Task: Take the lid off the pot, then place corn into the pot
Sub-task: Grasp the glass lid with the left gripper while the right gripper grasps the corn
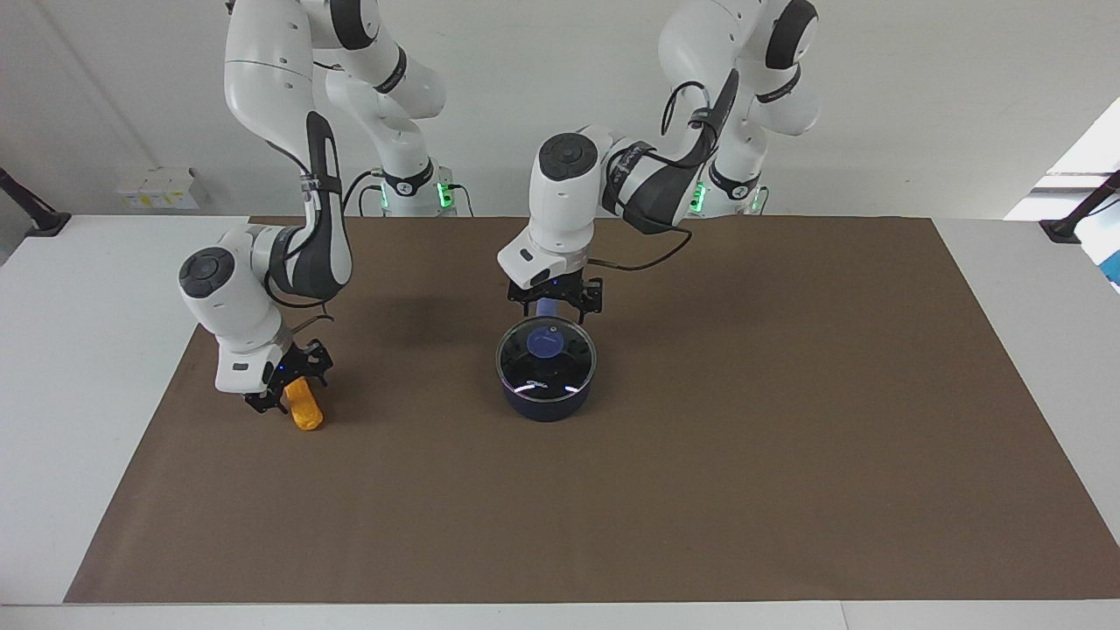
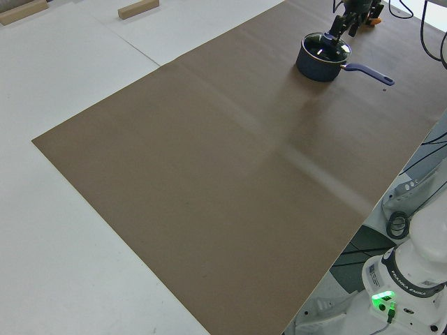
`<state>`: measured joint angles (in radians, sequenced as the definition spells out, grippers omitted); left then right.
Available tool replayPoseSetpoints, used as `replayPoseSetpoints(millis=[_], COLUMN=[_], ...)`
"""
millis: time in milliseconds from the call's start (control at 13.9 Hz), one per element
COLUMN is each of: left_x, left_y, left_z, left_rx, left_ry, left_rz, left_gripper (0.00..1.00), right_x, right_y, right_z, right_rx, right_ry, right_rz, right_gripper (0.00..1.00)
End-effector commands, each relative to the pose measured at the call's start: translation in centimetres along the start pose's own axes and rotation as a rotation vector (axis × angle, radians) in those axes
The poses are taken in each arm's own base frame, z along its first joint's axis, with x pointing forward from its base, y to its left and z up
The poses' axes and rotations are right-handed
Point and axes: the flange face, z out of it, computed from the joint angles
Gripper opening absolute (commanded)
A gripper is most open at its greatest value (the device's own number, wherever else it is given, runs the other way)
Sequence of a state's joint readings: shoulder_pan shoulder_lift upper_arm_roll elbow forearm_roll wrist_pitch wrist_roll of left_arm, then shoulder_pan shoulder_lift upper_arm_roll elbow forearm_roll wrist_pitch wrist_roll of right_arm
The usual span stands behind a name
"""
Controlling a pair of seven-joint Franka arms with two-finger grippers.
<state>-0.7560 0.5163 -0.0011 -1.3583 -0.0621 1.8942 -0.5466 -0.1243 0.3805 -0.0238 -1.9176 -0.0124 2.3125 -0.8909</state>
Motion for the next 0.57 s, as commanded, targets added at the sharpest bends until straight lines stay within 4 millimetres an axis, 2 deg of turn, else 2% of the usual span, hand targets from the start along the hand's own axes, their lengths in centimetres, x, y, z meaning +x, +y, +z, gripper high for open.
replayPoseSetpoints(millis=[0,287,503], left_x=[2.1,2.9,3.1], left_y=[0.5,0.2,0.2], left_z=[0.7,2.2,1.9], left_rx=[0.025,0.027,0.022], left_ry=[0.006,0.011,0.019], left_rz=[-0.024,-0.033,-0.035], left_gripper=[1.00,1.00,1.00], right_x=[0.5,0.5,0.6], right_y=[-0.3,-0.5,-0.3], right_z=[0.0,0.0,-0.2], right_rx=[-0.003,0.007,0.003], right_ry=[0.012,0.002,0.007], right_rz=[0.010,0.108,0.113], right_gripper=[0.00,0.00,0.00])
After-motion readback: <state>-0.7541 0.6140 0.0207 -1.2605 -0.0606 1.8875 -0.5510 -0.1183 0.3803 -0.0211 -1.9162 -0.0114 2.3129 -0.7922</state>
